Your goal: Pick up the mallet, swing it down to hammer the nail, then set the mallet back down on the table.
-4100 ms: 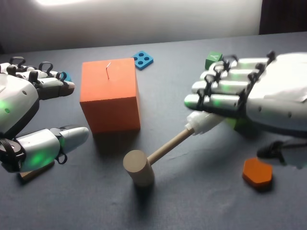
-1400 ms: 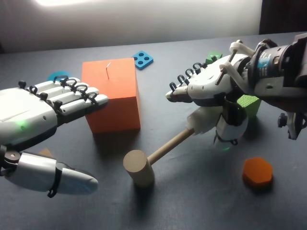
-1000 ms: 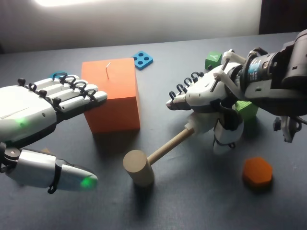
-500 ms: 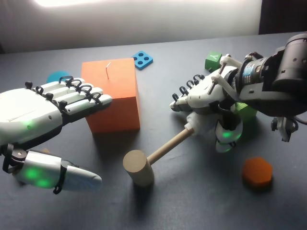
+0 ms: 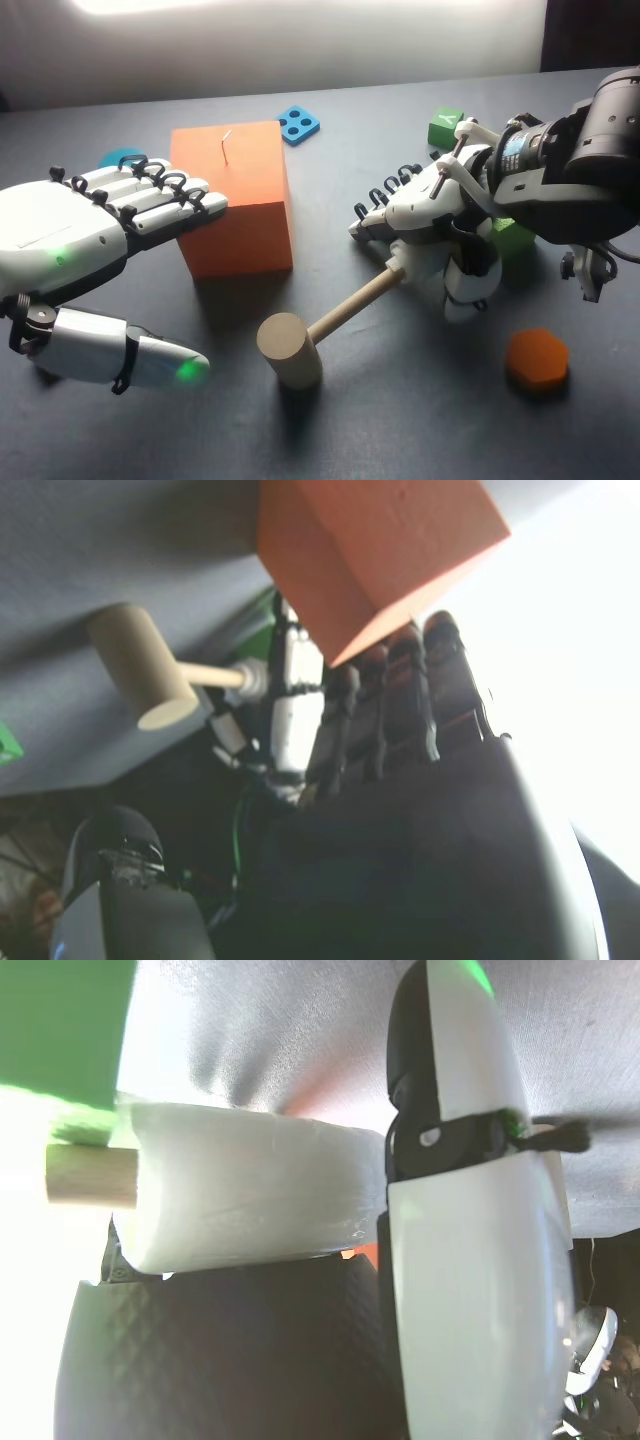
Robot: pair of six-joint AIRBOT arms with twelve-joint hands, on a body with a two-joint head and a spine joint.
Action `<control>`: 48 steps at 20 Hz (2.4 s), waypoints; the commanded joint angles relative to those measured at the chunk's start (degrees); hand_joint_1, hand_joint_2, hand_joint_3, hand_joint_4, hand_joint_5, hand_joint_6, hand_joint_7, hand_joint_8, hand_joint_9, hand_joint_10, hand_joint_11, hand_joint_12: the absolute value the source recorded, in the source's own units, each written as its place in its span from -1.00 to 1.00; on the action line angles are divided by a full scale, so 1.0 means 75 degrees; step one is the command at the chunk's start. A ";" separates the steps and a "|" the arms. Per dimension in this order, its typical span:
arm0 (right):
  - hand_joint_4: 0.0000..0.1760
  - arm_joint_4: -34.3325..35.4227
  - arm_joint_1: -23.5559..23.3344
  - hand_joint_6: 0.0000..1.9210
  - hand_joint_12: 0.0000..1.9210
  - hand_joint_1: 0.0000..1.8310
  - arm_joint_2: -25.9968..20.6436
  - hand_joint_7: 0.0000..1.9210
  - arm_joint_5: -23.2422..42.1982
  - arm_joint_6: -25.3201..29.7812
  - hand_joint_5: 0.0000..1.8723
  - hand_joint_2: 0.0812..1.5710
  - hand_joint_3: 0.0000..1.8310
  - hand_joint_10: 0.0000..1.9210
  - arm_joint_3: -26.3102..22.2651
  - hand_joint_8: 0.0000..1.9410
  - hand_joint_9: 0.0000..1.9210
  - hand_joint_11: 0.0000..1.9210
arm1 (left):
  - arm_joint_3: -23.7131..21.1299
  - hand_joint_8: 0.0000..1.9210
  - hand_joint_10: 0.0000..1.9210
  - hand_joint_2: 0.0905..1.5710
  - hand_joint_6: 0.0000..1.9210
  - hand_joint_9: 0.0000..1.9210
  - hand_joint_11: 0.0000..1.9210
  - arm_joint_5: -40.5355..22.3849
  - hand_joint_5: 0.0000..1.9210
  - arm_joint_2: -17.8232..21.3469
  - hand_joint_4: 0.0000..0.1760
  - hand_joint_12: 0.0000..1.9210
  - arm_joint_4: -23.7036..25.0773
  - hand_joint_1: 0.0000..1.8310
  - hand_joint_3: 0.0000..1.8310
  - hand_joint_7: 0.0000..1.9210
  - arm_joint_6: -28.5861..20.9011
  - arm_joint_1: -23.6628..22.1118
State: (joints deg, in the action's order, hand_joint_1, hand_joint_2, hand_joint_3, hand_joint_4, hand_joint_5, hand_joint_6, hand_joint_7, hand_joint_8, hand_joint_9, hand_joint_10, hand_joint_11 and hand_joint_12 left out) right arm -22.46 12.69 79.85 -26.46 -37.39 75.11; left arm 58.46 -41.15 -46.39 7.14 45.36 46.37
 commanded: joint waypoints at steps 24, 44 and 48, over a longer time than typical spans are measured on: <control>-1.00 -0.0117 -0.0207 0.24 1.00 0.24 -0.0139 -0.27 0.0342 -0.0096 -0.07 0.44 -0.99 1.00 -0.0132 1.00 -0.13 -0.06 | 0.0375 -1.00 -1.00 0.34 -1.00 -1.00 -1.00 -0.0886 -1.00 -0.0288 -1.00 -1.00 -0.0209 -0.98 -0.98 -1.00 -0.0013 0.0011; 1.00 -0.0121 -0.0359 1.00 1.00 -0.41 -0.1006 0.68 0.0590 -0.0512 0.52 1.00 -0.91 1.00 -0.1343 1.00 0.77 0.92 | 0.0303 -1.00 -1.00 0.46 -1.00 -0.99 -0.99 -0.0566 -0.97 -0.0349 -1.00 -0.98 -0.0208 -0.95 -0.99 -0.99 -0.0019 0.0043; 1.00 -0.0121 -0.0537 1.00 1.00 -0.39 -0.1611 0.67 0.0615 -0.0390 0.50 1.00 -0.94 1.00 -0.1886 1.00 0.77 0.91 | 0.0303 -1.00 -1.00 0.46 -1.00 -1.00 -1.00 -0.0566 -0.99 -0.0348 -1.00 -0.98 -0.0208 -0.95 -1.00 -1.00 -0.0026 0.0043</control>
State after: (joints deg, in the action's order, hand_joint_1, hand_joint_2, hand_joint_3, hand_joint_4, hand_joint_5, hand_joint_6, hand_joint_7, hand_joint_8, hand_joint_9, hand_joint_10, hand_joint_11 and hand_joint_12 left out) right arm -22.55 9.37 67.70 -25.82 -40.64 60.80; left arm 60.86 -40.99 -49.06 6.24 45.25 46.68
